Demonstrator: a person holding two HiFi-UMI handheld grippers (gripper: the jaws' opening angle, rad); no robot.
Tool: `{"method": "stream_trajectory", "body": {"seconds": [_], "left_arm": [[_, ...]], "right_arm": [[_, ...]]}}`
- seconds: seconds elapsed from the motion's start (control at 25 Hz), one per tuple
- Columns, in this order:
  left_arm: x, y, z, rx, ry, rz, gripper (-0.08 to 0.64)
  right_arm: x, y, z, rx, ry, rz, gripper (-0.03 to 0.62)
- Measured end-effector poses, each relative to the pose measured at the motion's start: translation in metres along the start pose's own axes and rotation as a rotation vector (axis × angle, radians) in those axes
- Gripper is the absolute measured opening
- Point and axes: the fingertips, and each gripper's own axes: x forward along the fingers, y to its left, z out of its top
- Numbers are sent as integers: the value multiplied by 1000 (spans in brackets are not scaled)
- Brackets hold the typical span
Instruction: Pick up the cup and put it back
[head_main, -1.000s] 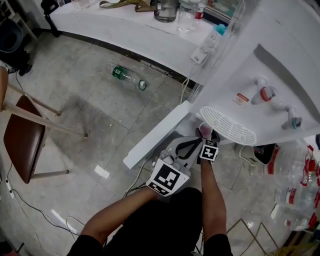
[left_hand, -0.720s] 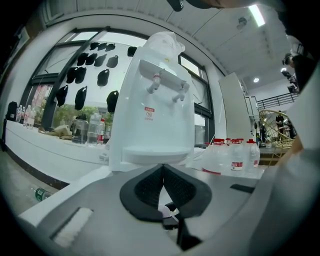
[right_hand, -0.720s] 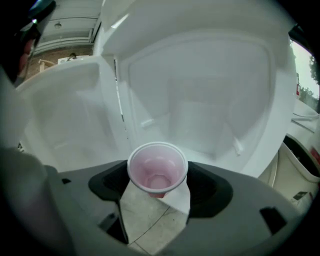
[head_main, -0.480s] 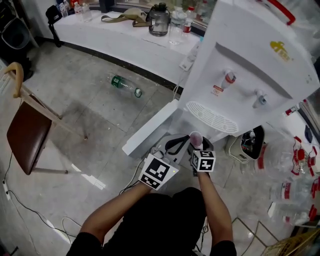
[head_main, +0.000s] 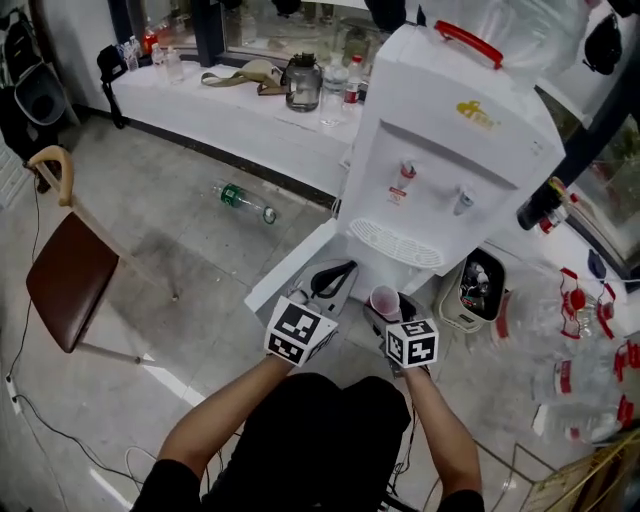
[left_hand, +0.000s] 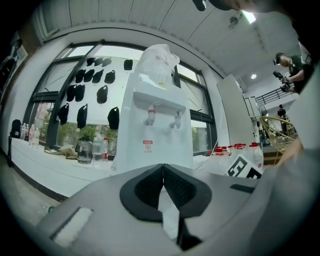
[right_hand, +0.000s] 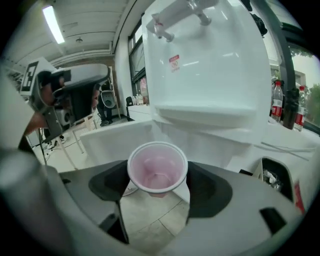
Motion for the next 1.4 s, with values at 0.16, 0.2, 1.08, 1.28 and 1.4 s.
{"method": "stream_trajectory", "body": {"seconds": [0.16, 0.2, 1.08, 1.28, 1.4], "left_arm": [[1, -4, 20, 1, -21, 8, 6], [1, -4, 25, 6, -25, 10, 6], [26, -18, 50, 54, -69, -43, 6], [29, -19, 44, 94, -55, -65, 6], [31, -16, 44, 73, -60, -66, 6]], "right_arm": [[-34, 10, 27, -31, -22, 30, 341], [-41, 11, 34, -39, -27, 33, 341], [-67, -74, 145, -98, -80, -85, 341], [-55, -82, 141, -88, -50, -88, 341], [-51, -85, 141, -87, -47, -90, 342]]}}
